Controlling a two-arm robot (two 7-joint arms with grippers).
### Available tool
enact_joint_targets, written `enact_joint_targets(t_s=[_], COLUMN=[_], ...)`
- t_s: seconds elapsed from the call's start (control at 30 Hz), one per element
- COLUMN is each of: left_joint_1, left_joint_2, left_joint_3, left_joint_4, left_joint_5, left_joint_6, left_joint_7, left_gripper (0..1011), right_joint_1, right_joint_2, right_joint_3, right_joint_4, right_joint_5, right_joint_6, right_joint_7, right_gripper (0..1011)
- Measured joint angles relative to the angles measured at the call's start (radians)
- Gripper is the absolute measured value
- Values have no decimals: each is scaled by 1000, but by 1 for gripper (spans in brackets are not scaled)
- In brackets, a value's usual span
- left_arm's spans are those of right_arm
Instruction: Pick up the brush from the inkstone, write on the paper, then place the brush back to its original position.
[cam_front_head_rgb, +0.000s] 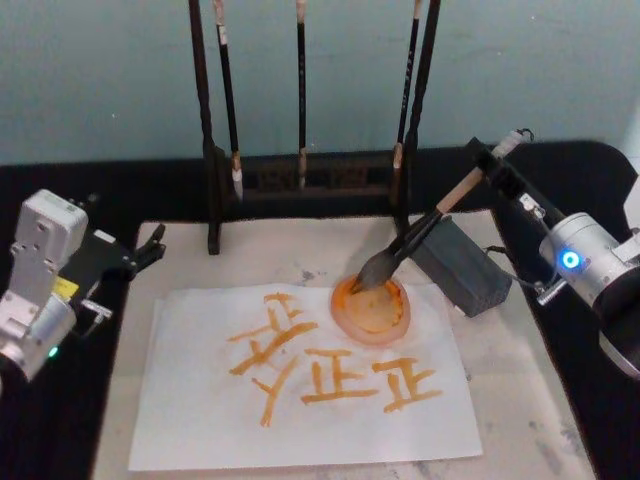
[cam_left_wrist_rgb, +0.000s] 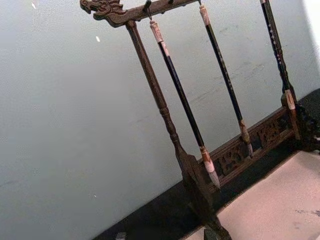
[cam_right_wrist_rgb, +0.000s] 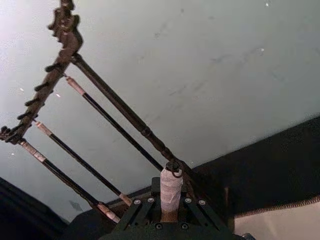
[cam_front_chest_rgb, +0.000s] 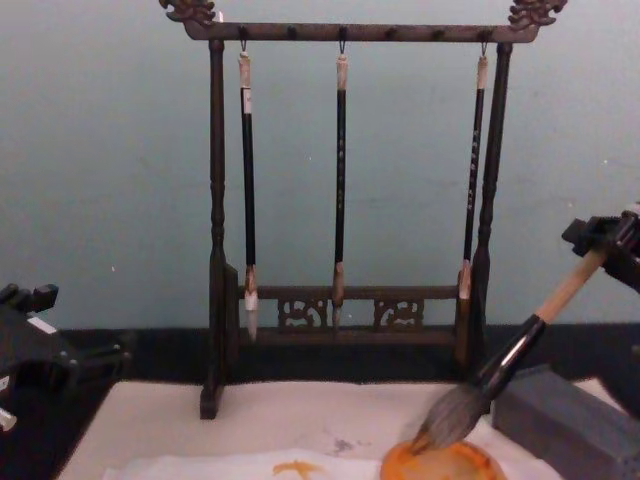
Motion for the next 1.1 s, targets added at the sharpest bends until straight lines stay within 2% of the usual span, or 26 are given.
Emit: enact_joint_targets(t_s=[0.37, 1.1], left_joint_1=[0, 0], left_joint_2=[0, 0], left_joint_3=[0, 0], left_joint_4=[0, 0], left_joint_5=[0, 0], left_joint_6=[0, 0], left_joint_7=[0, 0], left_gripper=[1010, 1010], right_joint_1=[13, 22], right_joint_2=[10, 32], right_joint_3=[-15, -58], right_joint_4=[26, 50], right_joint_5=[42, 97], right_joint_6=[18, 7], right_joint_7=[-23, -58], right_gripper=[168, 169])
